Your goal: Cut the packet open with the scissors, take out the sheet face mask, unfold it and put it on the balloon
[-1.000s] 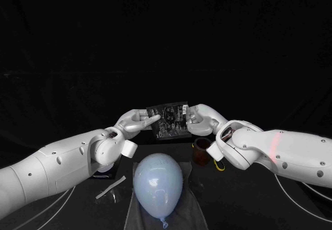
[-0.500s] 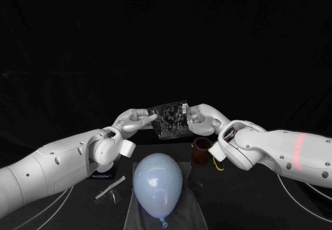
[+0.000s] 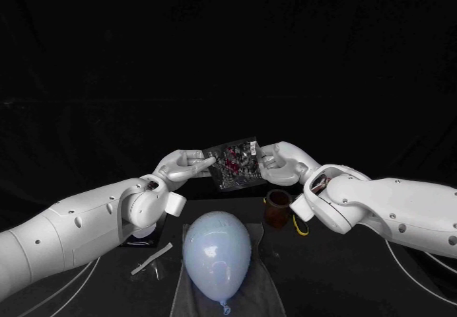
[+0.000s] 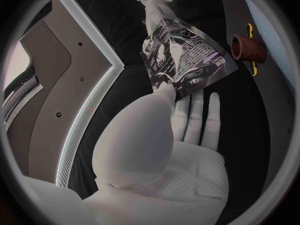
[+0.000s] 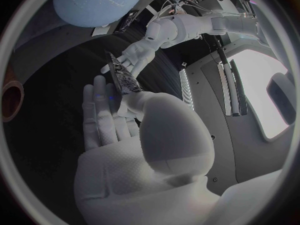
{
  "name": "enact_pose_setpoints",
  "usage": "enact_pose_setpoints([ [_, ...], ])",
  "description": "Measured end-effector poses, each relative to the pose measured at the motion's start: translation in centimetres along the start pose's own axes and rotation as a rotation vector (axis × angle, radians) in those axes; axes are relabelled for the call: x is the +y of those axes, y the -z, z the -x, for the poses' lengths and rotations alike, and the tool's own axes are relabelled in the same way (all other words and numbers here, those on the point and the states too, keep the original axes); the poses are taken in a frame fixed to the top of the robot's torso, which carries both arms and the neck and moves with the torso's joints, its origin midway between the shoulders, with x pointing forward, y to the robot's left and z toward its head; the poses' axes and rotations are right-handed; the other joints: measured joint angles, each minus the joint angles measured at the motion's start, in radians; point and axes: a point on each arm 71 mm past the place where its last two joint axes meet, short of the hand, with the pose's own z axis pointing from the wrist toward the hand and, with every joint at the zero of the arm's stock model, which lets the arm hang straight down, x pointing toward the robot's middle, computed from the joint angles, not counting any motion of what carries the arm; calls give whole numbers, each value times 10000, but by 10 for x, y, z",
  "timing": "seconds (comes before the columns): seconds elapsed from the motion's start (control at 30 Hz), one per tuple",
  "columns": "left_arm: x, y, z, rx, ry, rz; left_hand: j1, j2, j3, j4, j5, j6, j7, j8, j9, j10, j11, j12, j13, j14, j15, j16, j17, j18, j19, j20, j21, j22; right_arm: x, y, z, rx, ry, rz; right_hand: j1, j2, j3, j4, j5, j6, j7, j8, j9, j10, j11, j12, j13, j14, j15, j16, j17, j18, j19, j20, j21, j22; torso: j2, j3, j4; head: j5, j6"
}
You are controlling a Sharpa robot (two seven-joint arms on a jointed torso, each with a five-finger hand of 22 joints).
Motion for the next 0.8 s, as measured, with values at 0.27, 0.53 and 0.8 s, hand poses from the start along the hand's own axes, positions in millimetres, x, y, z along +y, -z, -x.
enact_pose_setpoints([
  [0.27,0,0,0,-57,-99,-32,-47,-56,229,-63,-16,-7,0,1,0,-1,0,-58,-1,0,0,-52,31,-2,35,36,36,-1,-1,2,3,-43,26,-46,21,20,331,-472,-1,-2,2,1,23,-42,-7,67,-30,-1,-2,-1,-50,7,0,0,0,4,0,0,2,15,7],
  [0.53,0,0,0,-159,-196,-53,-139,-97,466,-111,19,-25,15,2,0,72,-1,-64,-2,35,-35,-129,60,-5,70,0,36,-1,-1,3,6,-56,122,-123,293,174,224,-470,34,70,-27,99,81,15,-34,240,-46,216,-121,163,-83,11,8,-7,185,-20,0,-1,3,3,37],
  [0.8,0,0,1,-217,-252,-57,-139,-98,646,-180,18,-46,32,2,0,71,0,-115,-2,73,-1,-167,85,-8,106,35,36,-2,-1,5,7,-27,341,-159,349,136,332,-382,-6,151,-4,116,83,50,-33,344,-34,406,-175,211,-134,87,99,-20,227,37,0,1,2,-23,40],
])
